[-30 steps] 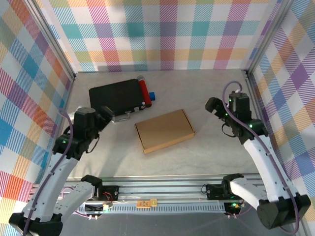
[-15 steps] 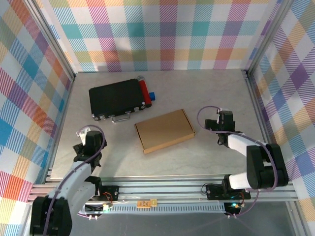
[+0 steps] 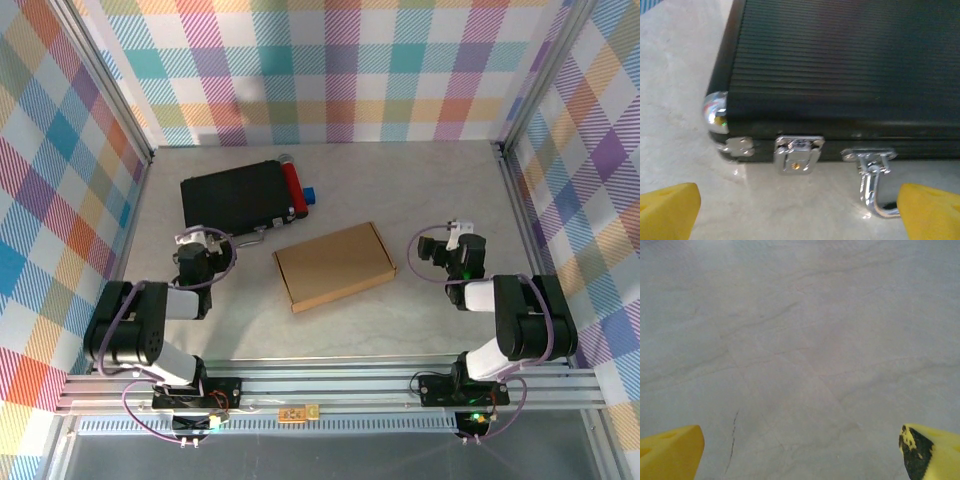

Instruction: Fold the paper box

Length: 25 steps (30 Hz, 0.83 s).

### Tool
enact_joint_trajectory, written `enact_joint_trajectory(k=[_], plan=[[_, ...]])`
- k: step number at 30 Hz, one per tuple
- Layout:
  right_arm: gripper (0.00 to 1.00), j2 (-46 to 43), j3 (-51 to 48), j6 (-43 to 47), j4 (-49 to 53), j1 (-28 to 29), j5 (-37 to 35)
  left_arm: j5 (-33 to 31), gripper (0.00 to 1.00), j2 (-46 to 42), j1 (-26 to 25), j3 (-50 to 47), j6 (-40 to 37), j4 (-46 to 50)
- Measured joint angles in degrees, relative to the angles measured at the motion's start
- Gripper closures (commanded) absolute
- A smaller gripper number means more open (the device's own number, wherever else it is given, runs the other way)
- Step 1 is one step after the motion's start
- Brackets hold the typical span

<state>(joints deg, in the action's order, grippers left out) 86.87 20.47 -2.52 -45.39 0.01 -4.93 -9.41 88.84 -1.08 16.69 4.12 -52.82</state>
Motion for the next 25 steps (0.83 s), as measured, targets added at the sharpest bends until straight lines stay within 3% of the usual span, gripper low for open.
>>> enact_joint_trajectory(k=[8, 25], plan=[[0.01, 0.4, 1.7, 0.2, -0.9, 0.8, 0.0, 1.4, 0.0, 1.6, -1.2, 5.9, -2.2, 2.4], [0.01, 0.4, 2.4, 1.1, -0.5, 0.8, 2.5, 2.1, 0.0, 1.6, -1.5, 6.0, -3.5, 3.2]])
